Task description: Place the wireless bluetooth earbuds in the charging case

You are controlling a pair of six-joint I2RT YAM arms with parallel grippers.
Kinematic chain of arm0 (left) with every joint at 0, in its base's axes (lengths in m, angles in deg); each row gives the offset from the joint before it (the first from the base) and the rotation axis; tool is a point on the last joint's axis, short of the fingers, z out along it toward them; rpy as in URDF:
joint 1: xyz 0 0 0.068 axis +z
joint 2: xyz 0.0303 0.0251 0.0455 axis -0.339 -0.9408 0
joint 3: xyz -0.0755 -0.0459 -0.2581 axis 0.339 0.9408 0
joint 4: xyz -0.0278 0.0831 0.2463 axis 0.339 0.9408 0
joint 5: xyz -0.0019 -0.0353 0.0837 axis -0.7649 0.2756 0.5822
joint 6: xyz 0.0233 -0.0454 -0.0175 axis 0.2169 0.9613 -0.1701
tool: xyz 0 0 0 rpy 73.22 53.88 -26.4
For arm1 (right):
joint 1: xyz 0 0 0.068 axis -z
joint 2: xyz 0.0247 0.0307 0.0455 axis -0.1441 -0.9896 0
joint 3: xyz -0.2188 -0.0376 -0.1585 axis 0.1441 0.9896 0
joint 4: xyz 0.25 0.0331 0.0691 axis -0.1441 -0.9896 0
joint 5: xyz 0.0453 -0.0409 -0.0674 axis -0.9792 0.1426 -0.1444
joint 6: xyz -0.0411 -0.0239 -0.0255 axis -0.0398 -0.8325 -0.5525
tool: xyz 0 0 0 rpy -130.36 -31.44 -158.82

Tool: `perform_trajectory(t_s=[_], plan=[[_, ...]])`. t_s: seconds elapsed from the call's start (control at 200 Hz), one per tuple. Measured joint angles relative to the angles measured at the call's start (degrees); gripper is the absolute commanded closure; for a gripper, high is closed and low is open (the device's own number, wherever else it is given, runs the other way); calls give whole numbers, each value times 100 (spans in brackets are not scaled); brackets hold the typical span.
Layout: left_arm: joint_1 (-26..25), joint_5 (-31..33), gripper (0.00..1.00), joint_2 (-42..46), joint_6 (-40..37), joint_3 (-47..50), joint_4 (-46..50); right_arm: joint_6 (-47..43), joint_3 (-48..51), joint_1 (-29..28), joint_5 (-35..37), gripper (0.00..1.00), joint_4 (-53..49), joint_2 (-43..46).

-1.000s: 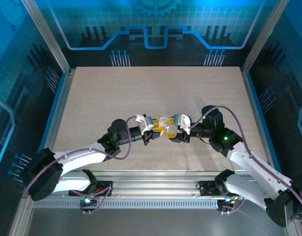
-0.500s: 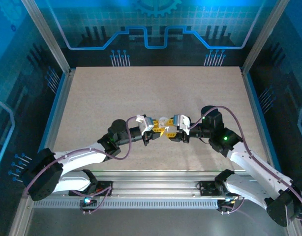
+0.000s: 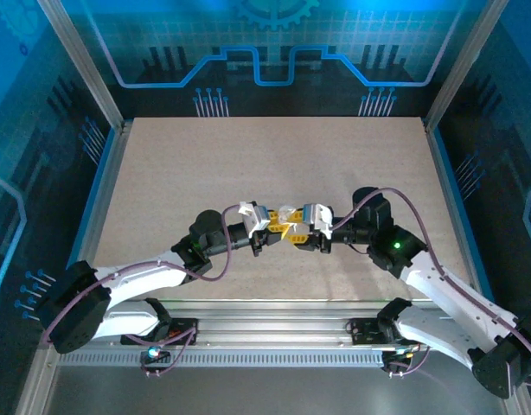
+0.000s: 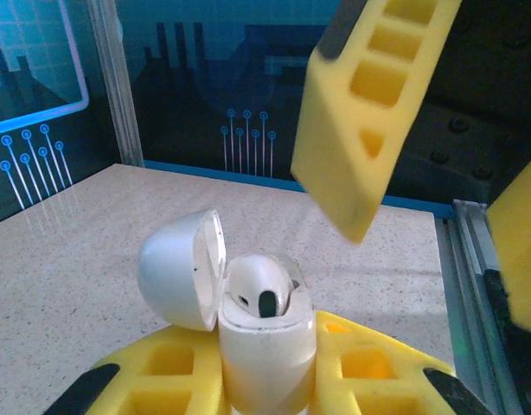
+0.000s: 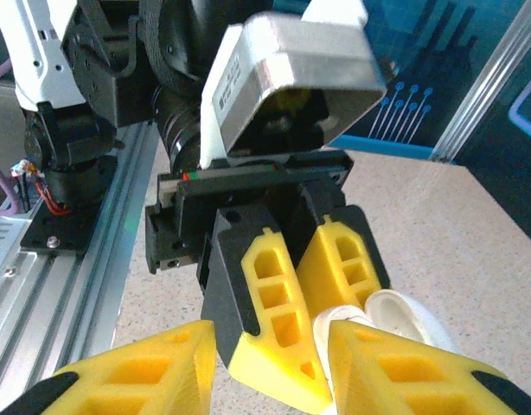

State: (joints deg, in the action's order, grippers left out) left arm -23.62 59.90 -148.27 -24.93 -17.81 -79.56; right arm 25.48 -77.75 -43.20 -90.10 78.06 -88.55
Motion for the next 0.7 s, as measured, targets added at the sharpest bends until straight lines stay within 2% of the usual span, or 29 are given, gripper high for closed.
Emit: perform_trajectory(t_s=[0.41, 0.695], plan=[[0, 866, 89, 726, 4, 546, 90, 1220, 118, 0, 778, 59, -26, 308], [0, 1502, 89, 1659, -7, 835, 719, 2133, -195, 0, 1244, 56, -579, -319]])
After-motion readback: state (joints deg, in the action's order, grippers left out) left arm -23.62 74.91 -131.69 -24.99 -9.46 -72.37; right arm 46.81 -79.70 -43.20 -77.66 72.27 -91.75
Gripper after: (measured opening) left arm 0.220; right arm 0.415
